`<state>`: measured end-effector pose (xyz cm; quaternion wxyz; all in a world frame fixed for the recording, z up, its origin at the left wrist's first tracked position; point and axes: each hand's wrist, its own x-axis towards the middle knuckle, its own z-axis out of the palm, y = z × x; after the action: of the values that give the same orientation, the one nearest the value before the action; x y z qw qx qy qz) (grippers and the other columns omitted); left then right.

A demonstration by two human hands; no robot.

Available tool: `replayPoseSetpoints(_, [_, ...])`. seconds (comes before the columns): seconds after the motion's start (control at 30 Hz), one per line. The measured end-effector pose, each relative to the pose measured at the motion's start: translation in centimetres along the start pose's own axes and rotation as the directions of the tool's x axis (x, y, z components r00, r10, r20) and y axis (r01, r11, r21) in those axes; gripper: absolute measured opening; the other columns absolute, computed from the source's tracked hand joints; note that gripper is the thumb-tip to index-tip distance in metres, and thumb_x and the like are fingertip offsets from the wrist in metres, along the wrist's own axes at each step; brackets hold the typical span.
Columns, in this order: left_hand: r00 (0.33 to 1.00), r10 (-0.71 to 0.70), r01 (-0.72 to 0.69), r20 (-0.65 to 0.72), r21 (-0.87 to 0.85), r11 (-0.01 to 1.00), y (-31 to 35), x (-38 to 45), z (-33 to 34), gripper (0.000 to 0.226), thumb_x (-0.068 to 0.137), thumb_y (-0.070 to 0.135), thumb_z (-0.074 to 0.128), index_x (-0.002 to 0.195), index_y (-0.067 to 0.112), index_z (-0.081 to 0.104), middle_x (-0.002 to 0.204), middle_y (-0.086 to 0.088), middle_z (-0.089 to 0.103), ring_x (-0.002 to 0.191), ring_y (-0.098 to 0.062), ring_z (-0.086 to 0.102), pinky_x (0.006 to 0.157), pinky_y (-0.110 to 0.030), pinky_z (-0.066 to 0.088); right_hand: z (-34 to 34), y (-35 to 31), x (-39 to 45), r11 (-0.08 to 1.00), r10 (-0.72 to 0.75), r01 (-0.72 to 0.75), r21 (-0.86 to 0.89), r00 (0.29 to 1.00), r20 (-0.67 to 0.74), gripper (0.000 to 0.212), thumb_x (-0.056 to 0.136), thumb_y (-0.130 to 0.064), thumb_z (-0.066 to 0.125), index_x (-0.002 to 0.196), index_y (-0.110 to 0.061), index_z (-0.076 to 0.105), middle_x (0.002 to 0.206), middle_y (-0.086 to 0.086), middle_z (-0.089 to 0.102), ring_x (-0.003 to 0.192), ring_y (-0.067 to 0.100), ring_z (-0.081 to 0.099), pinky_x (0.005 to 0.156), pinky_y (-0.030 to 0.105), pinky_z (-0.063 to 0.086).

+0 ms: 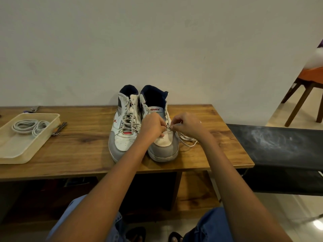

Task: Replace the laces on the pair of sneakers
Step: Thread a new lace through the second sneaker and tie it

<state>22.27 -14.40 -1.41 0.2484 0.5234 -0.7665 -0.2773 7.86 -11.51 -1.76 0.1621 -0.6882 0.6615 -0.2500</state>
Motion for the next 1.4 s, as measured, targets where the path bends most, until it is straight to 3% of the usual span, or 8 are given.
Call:
replayPoseSetpoints(0.1, [1.000, 0.010, -0.010, -0.024, -0.017, 1.000, -0.2, -0.3, 0.3, 0.012, 0.086, 0.009, 0.065, 0.096, 0.005, 0.072, 0.081, -0.006, 0.066, 0.048, -0.006, 0.057, 0.051, -0.015, 0.051, 0.4, 0.6, -0.7, 0.960, 0.091, -0.085, 0.266, 0.996, -0.008, 0.003, 0.085, -0.011, 0.067, 0.086, -0.009, 0.068, 0.077, 0.005, 0.062, 0.069, 0.013, 0.053, 0.066, 0.027, 0.045])
replayPoseSetpoints(0.4, [0.997, 0.025, -0.023, 0.079, -0.024, 0.999, -0.7, -0.6, 0.3, 0.014, 0.089, 0.014, 0.061, 0.097, 0.008, 0.071, 0.081, -0.005, 0.069, 0.044, 0.002, 0.053, 0.046, -0.005, 0.040, 0.8, 0.4, -0.8, 0.878, 0.197, -0.172, 0.447, 0.980, -0.009, 0.011, 0.080, -0.005, 0.072, 0.077, -0.008, 0.062, 0.070, 0.004, 0.062, 0.063, 0.011, 0.057, 0.056, 0.016, 0.047])
replayPoseSetpoints(0.5, [0.996, 0.033, -0.026, 0.086, -0.075, 0.997, -0.8, -0.5, 0.2, 0.013, 0.089, 0.012, 0.061, 0.098, 0.006, 0.070, 0.083, -0.007, 0.068, 0.047, 0.000, 0.055, 0.043, -0.006, 0.040, 0.6, 0.4, -0.7, 0.894, 0.187, -0.171, 0.413, 0.982, 0.001, 0.009, 0.083, -0.013, 0.070, 0.078, -0.008, 0.065, 0.071, 0.005, 0.063, 0.062, 0.011, 0.056, 0.056, 0.018, 0.046])
replayPoseSetpoints(0.63, [0.996, 0.035, -0.035, 0.085, -0.002, 0.999, -0.6, -0.4, 0.3, 0.013, 0.092, 0.014, 0.057, 0.099, 0.009, 0.068, 0.077, -0.002, 0.063, 0.051, -0.003, 0.057, 0.051, -0.011, 0.043, 0.9, 0.1, 0.0, 0.944, 0.204, -0.183, 0.274, 0.978, -0.051, 0.043, 0.090, -0.044, 0.057, 0.078, -0.004, 0.067, 0.070, 0.010, 0.064, 0.062, 0.014, 0.053, 0.060, 0.028, 0.043])
replayPoseSetpoints(0.73, [0.997, 0.038, -0.050, 0.072, 0.169, 0.984, -0.2, -0.3, 0.8, 0.018, 0.095, 0.014, 0.048, 0.105, 0.007, 0.061, 0.090, -0.009, 0.067, 0.079, -0.021, 0.066, 0.071, -0.029, 0.050, 2.0, -0.7, 0.4, 0.962, 0.246, -0.232, 0.145, 0.966, -0.083, 0.046, 0.089, -0.054, 0.053, 0.073, -0.011, 0.058, 0.064, 0.000, 0.054, 0.063, 0.014, 0.049, 0.061, 0.029, 0.039])
replayPoseSetpoints(0.83, [0.998, 0.028, -0.040, 0.047, 0.268, 0.962, 0.0, -0.4, 1.1, 0.022, 0.095, 0.011, 0.047, 0.113, 0.004, 0.057, 0.106, -0.016, 0.064, 0.099, -0.031, 0.062, 0.081, -0.036, 0.046, 2.4, -1.1, 0.6, 0.938, 0.308, -0.285, 0.198, 0.947, -0.096, 0.042, 0.087, -0.054, 0.056, 0.068, -0.016, 0.053, 0.067, 0.000, 0.055, 0.069, 0.016, 0.051, 0.064, 0.032, 0.041])
replayPoseSetpoints(1.2, [0.969, 0.208, -0.112, -0.136, 0.508, 0.854, 1.2, -1.9, 1.8, 0.020, 0.098, 0.004, 0.041, 0.109, 0.003, 0.058, 0.107, -0.014, 0.060, 0.099, -0.026, 0.058, 0.072, -0.027, 0.042, 1.3, -1.4, 0.0, 0.920, 0.321, -0.283, 0.270, 0.941, -0.106, 0.029, 0.082, -0.044, 0.063, 0.067, -0.019, 0.059, 0.076, 0.002, 0.063, 0.077, 0.016, 0.057, 0.072, 0.038, 0.050])
replayPoseSetpoints(1.4, [0.919, 0.142, -0.008, -0.368, 0.342, 0.940, -1.1, -1.0, -2.1, 0.019, 0.095, 0.004, 0.046, 0.102, -0.002, 0.063, 0.099, -0.016, 0.061, 0.088, -0.024, 0.061, 0.073, -0.027, 0.048, 1.0, -1.4, -0.1, 0.924, 0.313, -0.277, 0.263, 0.944, -0.105, 0.021, 0.083, -0.038, 0.062, 0.072, -0.020, 0.063, 0.071, -0.001, 0.062, 0.072, 0.014, 0.056, 0.066, 0.032, 0.048])
